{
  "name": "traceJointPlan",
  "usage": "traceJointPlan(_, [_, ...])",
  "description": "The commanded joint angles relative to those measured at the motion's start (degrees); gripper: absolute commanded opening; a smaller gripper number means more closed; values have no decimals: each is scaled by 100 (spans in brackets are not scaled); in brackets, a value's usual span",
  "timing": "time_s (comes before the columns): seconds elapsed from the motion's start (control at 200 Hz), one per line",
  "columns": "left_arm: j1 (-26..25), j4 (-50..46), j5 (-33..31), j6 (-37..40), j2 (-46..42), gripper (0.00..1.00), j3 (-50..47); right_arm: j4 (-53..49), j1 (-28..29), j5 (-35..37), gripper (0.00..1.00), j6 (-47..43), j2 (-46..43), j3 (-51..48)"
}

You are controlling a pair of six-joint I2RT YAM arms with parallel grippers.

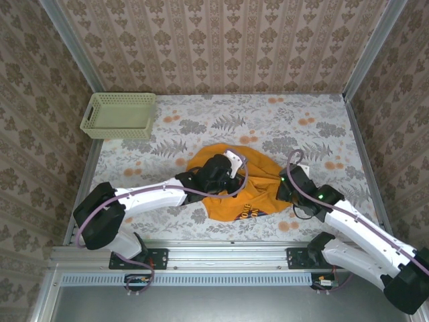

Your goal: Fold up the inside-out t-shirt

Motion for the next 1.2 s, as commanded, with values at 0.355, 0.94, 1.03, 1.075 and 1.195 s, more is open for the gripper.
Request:
traceJointPlan(0.355, [-188,70,241,442,13,0,3,-313,-835,-502,7,-488,250,181])
traceJointPlan(0.94, [-484,-197,142,641,184,28,-150,1018,-799,-1101,39,83,392,-721])
traceJointPlan(1.03, [-534,-265,93,749,234,48,-104,1154,-799,-1102,37,54,374,-729])
traceJointPlan(1.075, [-586,-357,50,829,294,55,-5,1182,-793,-1101,37,11,362,-688])
traceJointPlan(1.195, [-805,-586,-63,1021,508,71,416,1266,-782,-1141,37,-123,386,-529])
